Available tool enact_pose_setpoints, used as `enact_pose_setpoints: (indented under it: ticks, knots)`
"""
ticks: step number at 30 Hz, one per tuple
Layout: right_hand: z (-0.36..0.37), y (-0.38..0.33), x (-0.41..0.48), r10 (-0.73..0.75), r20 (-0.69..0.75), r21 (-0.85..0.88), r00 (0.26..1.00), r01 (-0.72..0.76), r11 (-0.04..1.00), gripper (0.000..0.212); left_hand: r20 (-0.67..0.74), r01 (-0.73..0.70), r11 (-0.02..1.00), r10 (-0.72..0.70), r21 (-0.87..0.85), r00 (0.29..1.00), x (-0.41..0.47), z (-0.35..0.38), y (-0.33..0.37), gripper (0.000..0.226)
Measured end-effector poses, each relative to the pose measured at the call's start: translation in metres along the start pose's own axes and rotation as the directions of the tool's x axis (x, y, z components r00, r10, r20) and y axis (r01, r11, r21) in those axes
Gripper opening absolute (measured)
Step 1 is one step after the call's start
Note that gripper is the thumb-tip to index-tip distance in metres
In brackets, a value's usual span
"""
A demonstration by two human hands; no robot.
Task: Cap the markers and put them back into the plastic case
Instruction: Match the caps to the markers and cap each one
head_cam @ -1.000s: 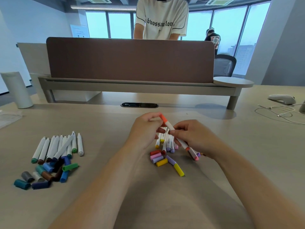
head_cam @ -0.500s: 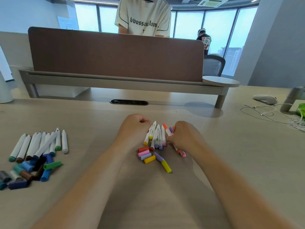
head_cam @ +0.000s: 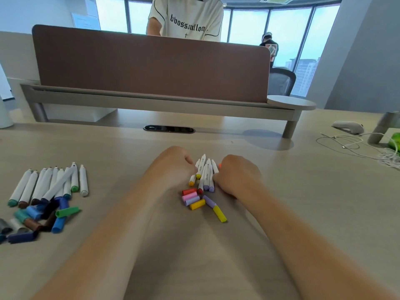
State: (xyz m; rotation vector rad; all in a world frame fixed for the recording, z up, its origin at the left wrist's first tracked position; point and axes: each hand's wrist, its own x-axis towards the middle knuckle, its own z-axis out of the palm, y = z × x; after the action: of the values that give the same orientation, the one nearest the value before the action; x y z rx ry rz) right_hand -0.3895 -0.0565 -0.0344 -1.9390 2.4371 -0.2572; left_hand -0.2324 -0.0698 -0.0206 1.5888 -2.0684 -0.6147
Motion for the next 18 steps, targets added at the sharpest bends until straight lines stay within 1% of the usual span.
enact_pose_setpoints:
  ticks: [1,3,6,8,10,13,16,18]
  knots:
    - [0.0,-0.001,0.0,0.005,-0.006,-0.006,1.0,-0.005,1.0,0.023,0.066,-0.007,0.996,0.001,0.084,0.998,0.0,-0.003,-0.002,0.009]
    - [0.001,-0.002,0.0,0.014,0.003,-0.012,1.0,-0.014,1.0,0.021,0.179,-0.013,0.985,-0.019,0.172,0.984,-0.001,-0.008,-0.005,0.015]
    - [0.001,-0.002,0.001,0.029,0.026,0.021,0.999,-0.03,0.999,0.013,0.264,-0.047,0.977,-0.01,0.209,0.964,-0.004,-0.015,-0.006,0.017]
    - [0.0,0.002,0.001,0.061,0.005,0.067,0.998,-0.061,0.996,0.019,0.305,-0.079,0.967,0.002,0.241,0.952,-0.005,-0.016,-0.004,0.02]
    - [-0.003,0.007,0.002,0.104,-0.024,0.136,0.994,-0.1,0.986,0.029,0.336,-0.111,0.953,0.01,0.283,0.942,-0.007,-0.014,-0.003,0.02]
    - [-0.007,0.015,0.002,0.139,-0.049,0.313,0.989,-0.117,0.942,0.035,0.359,-0.135,0.935,0.01,0.326,0.933,-0.008,-0.011,0.0,0.019]
    - [-0.01,0.02,0.004,0.156,-0.089,0.39,0.984,-0.11,0.914,0.036,0.369,-0.144,0.918,-0.003,0.369,0.93,-0.009,-0.007,0.002,0.023]
    - [-0.011,0.02,0.004,0.154,-0.068,0.456,0.986,-0.107,0.884,0.032,0.364,-0.15,0.908,-0.002,0.39,0.931,-0.009,-0.006,0.002,0.024]
